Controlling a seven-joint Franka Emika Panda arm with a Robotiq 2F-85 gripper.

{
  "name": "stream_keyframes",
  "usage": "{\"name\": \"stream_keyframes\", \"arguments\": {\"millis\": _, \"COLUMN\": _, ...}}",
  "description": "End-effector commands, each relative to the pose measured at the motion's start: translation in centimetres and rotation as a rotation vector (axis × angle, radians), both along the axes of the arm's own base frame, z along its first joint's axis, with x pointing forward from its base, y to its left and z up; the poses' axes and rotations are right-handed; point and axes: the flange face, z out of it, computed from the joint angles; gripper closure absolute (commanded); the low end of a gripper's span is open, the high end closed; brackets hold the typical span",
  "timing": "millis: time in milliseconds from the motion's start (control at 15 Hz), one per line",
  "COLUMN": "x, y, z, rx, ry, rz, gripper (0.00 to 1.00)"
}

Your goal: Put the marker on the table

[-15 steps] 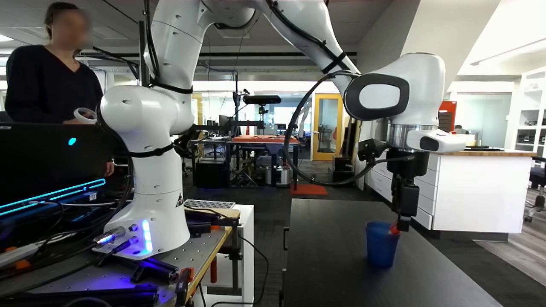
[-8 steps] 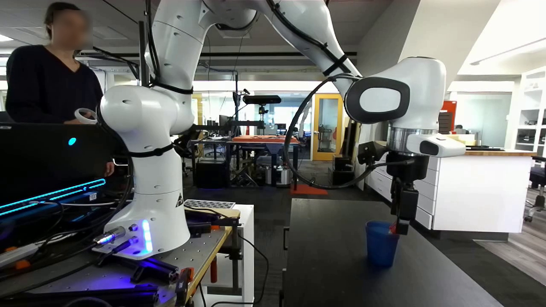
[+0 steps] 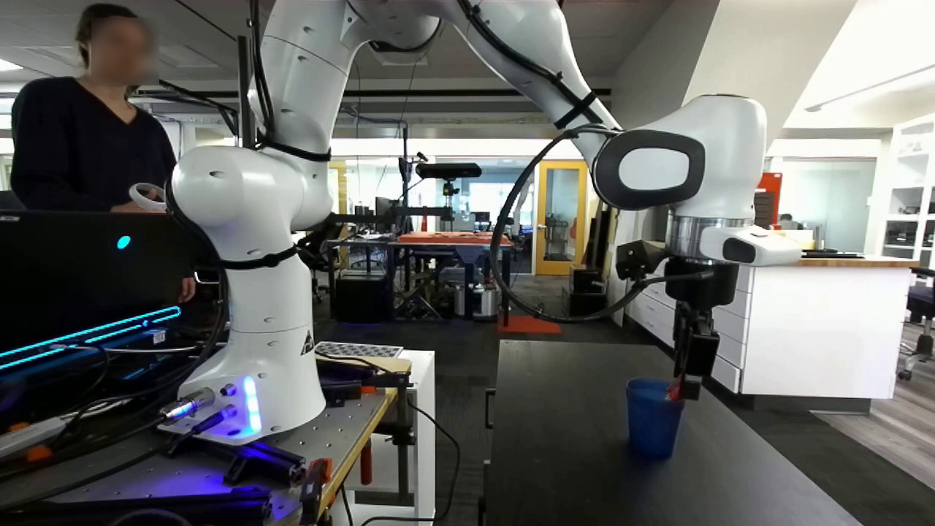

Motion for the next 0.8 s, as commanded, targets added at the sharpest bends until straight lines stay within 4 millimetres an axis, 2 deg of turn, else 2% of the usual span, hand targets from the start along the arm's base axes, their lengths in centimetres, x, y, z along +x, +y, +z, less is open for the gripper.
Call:
{"name": "stream_keyframes", "arguments": {"millis": 0, "x": 0.46, "y": -0.2, "z": 0.42, "rx": 0.022, "ry": -0.002, "rz": 0.006, "gripper": 0.74}}
{"name": "stream_keyframes", "arguments": {"millis": 267, "x": 0.57, "y": -0.18, "z": 0.54, "rx": 0.025, "ry": -0.006, "rz": 0.009, "gripper": 0.98}}
{"name": "stream_keyframes", "arguments": {"millis": 333, "x": 0.58, "y": -0.19, "z": 0.54, "rx": 0.025, "ry": -0.005, "rz": 0.009, "gripper": 0.93}}
{"name": "stream_keyframes", "arguments": {"millis": 733, "x": 0.43, "y": -0.15, "z": 1.02, "rx": 0.02, "ry": 0.016, "rz": 0.004, "gripper": 0.93}}
